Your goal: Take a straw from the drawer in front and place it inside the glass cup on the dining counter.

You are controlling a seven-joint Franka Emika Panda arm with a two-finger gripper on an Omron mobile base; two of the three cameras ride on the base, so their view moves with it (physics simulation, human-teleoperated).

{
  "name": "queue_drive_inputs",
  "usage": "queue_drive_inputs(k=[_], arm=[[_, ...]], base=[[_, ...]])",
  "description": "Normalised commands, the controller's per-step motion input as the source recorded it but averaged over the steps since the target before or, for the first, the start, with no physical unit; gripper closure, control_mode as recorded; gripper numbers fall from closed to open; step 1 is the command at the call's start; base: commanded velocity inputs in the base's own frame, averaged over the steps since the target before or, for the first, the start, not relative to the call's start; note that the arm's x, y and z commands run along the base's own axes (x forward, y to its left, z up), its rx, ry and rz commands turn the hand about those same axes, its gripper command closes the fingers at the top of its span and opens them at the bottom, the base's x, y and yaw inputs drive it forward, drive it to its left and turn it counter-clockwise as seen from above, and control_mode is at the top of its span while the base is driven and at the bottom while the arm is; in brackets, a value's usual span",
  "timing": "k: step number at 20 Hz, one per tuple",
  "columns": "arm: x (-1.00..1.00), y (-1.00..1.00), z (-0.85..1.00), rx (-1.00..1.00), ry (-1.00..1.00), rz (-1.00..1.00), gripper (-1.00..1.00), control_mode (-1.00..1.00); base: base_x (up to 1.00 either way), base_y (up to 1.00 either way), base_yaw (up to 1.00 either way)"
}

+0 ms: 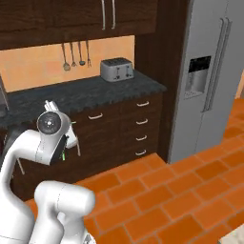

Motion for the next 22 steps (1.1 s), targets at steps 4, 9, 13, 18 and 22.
queue_drive_inputs(k=[4, 9, 13, 18, 22], arm=[[0.0, 0.0, 0.0, 0.0, 0.0, 0.0, 1.0, 1.0], [0.0, 0.0, 0.0, 0.0, 0.0, 0.0, 1.0, 1.0], [0.0, 0.0, 0.0, 0.0, 0.0, 0.0, 1.0, 1.0], [0.0, 0.0, 0.0, 0.0, 0.0, 0.0, 1.0, 1.0], [0.0, 0.0, 0.0, 0.0, 0.0, 0.0, 1.0, 1.0]], base=[[0.57, -0.22, -0.55], [0.96, -0.19, -0.53], [1.0, -0.1, -0.51], [1.0, -0.09, -0.51], [1.0, -0.03, -0.51]])
